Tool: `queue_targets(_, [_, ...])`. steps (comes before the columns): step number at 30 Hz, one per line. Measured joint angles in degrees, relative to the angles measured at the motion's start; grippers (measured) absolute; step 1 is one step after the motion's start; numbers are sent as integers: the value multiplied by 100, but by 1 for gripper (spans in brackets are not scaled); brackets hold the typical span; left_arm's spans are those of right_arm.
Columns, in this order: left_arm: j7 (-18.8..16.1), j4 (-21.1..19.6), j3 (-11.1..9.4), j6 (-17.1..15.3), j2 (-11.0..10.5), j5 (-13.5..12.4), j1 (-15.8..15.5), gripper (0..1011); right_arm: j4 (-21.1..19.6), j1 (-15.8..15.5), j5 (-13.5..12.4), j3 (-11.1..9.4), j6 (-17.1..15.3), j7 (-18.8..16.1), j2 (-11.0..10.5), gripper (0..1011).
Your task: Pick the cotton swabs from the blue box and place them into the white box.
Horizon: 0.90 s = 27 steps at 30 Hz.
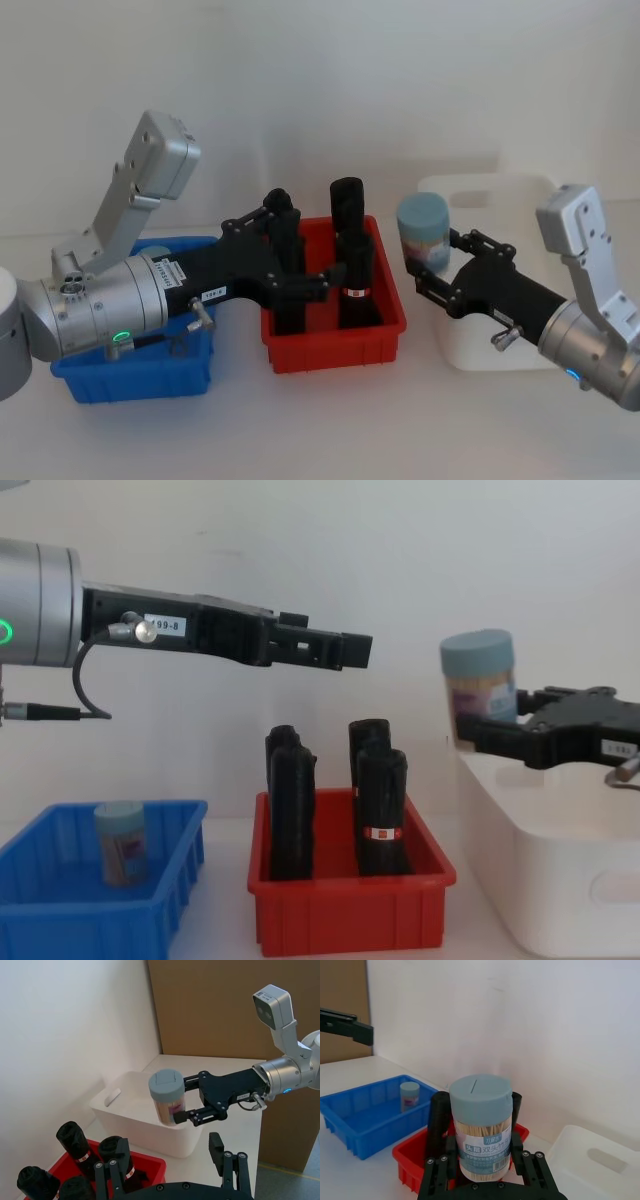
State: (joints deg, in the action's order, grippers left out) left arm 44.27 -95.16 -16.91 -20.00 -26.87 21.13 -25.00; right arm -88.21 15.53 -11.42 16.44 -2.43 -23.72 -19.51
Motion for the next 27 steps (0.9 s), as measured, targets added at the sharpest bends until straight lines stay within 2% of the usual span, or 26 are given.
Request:
queue_targets(8, [0, 0, 0, 0, 0, 0, 0, 1004, 127, -23, -23, -114, -95, 505, -70, 628])
queue_targets(15, [0, 0, 0, 0, 0, 0, 0, 1004, 423, 79, 13, -189, -334, 896, -67, 626])
queue_targets(27, [0, 0, 0, -1, 0, 0, 0, 1004, 1072, 380, 164, -197, -608, 1013, 45, 628])
